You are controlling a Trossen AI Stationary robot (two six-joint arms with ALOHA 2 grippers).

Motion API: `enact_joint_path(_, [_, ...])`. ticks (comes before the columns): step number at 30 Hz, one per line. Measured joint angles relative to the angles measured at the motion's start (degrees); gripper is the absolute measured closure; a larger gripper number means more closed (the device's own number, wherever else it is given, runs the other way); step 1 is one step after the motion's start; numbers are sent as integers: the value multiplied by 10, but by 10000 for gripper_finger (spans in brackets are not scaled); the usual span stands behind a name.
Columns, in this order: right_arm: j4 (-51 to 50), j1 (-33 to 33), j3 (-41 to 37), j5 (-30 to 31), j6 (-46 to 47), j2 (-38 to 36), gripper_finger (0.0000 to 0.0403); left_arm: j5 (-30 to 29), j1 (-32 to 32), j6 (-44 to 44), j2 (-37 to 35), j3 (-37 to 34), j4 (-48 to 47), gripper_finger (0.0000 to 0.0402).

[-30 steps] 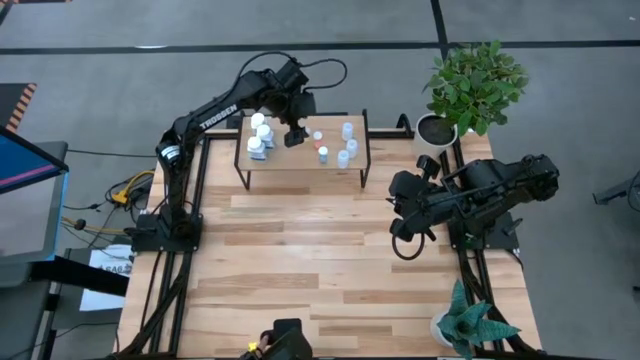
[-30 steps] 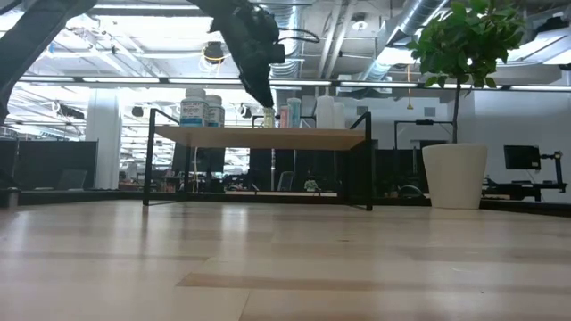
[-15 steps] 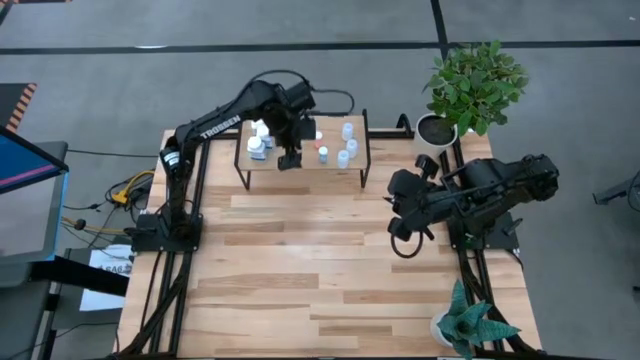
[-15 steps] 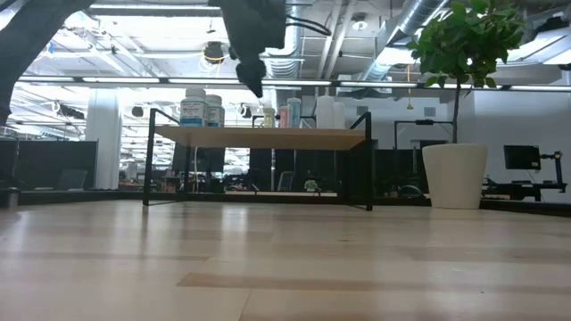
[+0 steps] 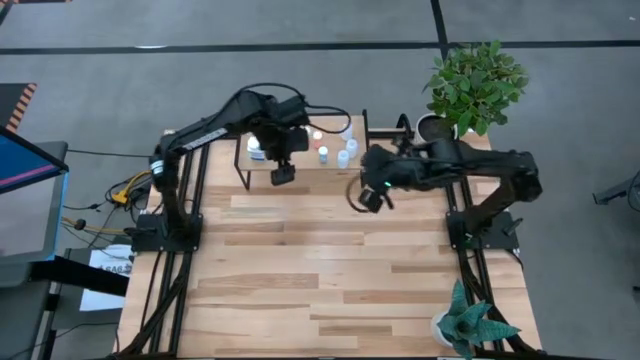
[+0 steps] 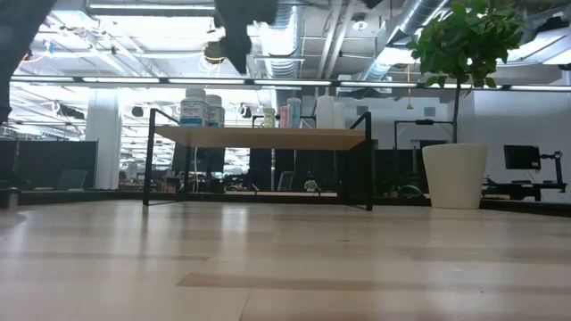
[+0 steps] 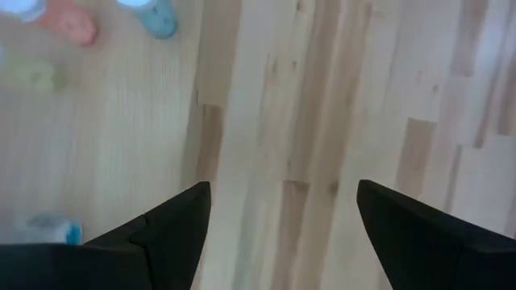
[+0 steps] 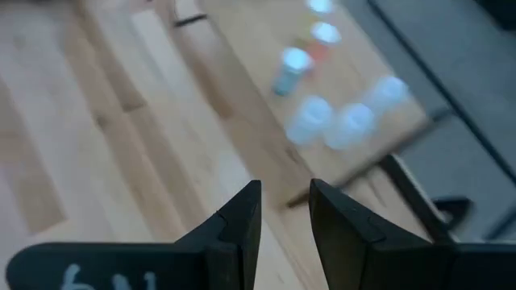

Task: Pick and place medicine bottles onto shelf by color
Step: Adjust the medicine bottles on the shelf

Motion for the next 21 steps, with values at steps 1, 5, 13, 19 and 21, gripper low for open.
enact_joint_path(1, [9, -10, 0, -16, -17, 4, 276, 0, -2, -8, -15, -7, -1, 104])
enact_joint_path(5, [54, -47, 0, -50, -80, 30, 276, -9, -7, -50, -78, -36, -1, 104])
enact_joint_path(13, [181, -120, 0, -149, -190, 79, 276, -29, -12, -102, -234, -178, 2, 104])
enact_joint_path(19, [215, -173, 0, -152, -216, 120, 276, -50, -12, -149, -353, -312, 55, 104])
enact_joint_path(21, [214, -187, 0, -152, -216, 135, 276, -56, -12, -163, -385, -355, 86, 104])
